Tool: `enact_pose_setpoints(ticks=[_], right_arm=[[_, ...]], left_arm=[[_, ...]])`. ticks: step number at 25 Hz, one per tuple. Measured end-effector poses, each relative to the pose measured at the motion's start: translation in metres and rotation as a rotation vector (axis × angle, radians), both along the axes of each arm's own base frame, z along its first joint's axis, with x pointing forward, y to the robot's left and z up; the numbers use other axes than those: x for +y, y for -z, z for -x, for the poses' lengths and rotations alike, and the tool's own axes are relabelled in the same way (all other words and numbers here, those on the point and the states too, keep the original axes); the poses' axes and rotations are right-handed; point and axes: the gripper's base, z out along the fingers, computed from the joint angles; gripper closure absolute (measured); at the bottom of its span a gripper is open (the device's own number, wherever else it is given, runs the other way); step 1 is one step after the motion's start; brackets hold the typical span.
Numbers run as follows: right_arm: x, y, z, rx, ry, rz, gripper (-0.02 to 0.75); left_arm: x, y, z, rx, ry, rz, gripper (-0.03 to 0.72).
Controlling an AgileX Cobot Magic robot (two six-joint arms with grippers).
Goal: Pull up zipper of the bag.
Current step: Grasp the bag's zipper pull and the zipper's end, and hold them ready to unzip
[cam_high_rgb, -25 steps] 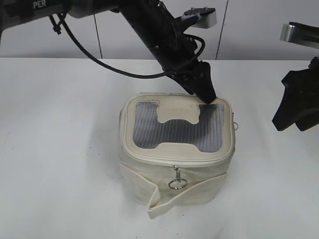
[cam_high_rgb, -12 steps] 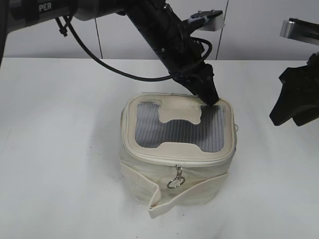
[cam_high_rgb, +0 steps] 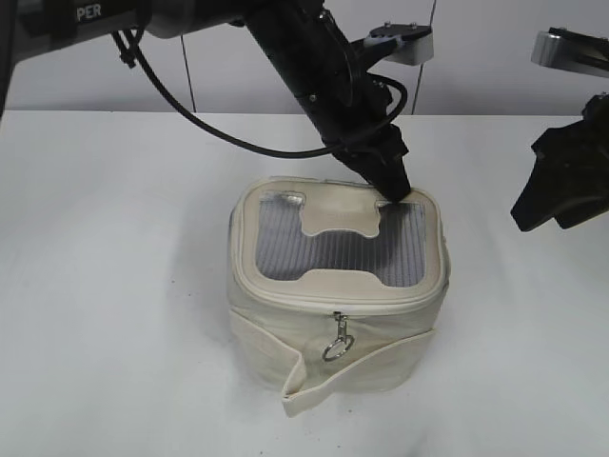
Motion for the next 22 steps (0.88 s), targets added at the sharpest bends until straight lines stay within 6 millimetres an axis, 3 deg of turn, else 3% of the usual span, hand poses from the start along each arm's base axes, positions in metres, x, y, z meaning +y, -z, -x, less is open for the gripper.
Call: enact_pose_setpoints(ticks=[6, 11, 22], right_arm=[[0.002, 0.001, -0.003, -0.07, -0.084, -0.006, 0.318], [0.006, 0.023, 0.007, -0.092, -0.185, -0.052, 0.318], [0.012, 0.048, 0.0, -0.339, -0.458, -0.06, 0.332]], left_arm=[[0.002, -0.007, 0.002, -0.028, 0.008, -0.014, 0.644], [0.002, -0.007, 0.002, -0.025, -0.003, -0.019, 0.644], [0.006, -0.015, 0.003, -0.037, -0.002, -0.029, 0.646]])
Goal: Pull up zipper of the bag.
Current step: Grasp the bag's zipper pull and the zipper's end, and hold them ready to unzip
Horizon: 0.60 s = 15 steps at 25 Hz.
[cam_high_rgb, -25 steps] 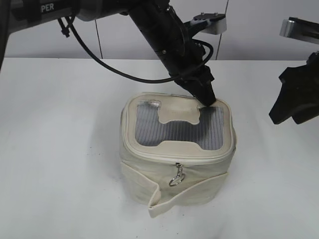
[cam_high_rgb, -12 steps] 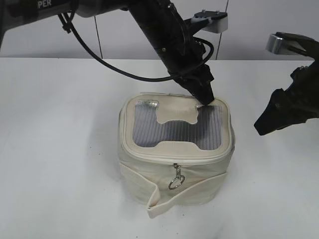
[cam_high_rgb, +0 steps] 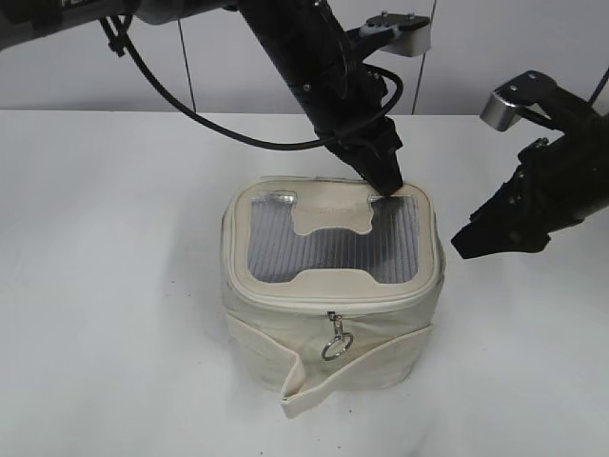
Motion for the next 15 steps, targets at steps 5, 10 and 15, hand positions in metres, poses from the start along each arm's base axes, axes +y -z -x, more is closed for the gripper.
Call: enact_pose_setpoints(ticks=[5, 10, 15], right_arm=[[0.005, 0.016, -0.007, -0.017, -0.077, -0.034, 0.339], [0.008, 0.026, -0.013, -0.052, -0.133, -0.04, 0.342], [0.007, 0.029, -0.018, -0.104, -0.142, -0.027, 0.342]], left_arm=[[0.001, 0.0, -0.001, 0.001, -0.003, 0.001, 0.646], [0.001, 0.0, -0.001, 0.002, -0.004, 0.001, 0.646], [0.001, 0.0, -0.001, 0.002, -0.004, 0.001, 0.646]])
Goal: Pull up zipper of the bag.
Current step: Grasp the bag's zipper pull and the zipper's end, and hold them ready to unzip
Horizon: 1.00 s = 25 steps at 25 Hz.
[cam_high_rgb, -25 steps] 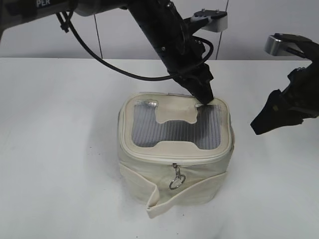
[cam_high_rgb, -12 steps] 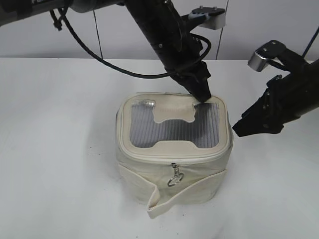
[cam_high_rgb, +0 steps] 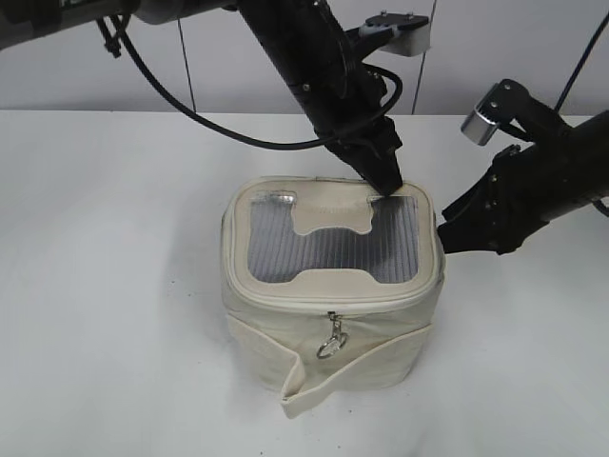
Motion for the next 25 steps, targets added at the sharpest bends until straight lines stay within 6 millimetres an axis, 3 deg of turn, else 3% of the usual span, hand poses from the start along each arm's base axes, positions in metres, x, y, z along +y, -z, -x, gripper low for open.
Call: enact_pose_setpoints(ticks=[16, 25], right_arm=[[0.0, -0.004, 0.01, 0.144, 0.072, -0.023, 0.342], [0.005, 0.005, 0.001, 0.111, 0.086, -0.081, 0.276]], left_arm=[[0.0, 0.0, 0.0, 0.0, -0.001, 0.0, 0.649], [0.001, 0.0, -0.001, 0.001, -0.002, 0.001, 0.649]])
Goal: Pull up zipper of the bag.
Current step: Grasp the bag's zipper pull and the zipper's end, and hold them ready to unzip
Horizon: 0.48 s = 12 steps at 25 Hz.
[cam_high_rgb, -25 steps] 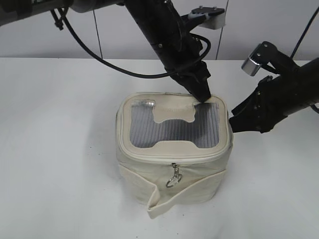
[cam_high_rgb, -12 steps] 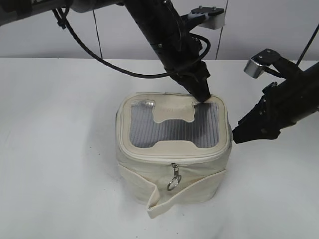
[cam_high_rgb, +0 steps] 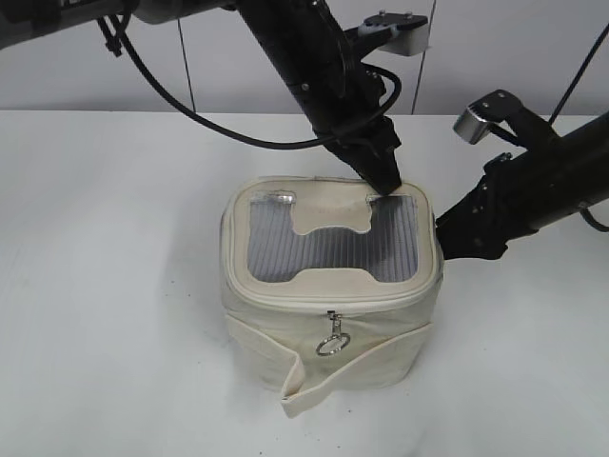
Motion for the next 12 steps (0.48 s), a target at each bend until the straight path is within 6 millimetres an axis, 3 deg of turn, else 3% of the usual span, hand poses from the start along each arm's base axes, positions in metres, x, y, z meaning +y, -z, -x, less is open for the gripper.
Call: enact_pose_setpoints(ticks=[4, 6, 8, 12], right_arm=[[0.006, 0.011, -0.006, -0.037, 0.0, 0.028, 0.283], [0.011, 0.019, -0.008, -0.041, 0.006, 0.046, 0.328], [0.015, 0.022, -0.008, -0.041, 0.011, 0.049, 0.419], [0.019, 0.022, -0.008, -0.038, 0.012, 0.038, 0.685]], left_arm=[[0.0, 0.0, 0.0, -0.001, 0.0, -0.002, 0.649], [0.0, 0.0, 0.0, -0.001, -0.001, -0.002, 0.649], [0.0, 0.0, 0.0, -0.001, -0.002, -0.002, 0.649], [0.001, 0.0, -0.001, -0.003, -0.002, -0.003, 0.649]])
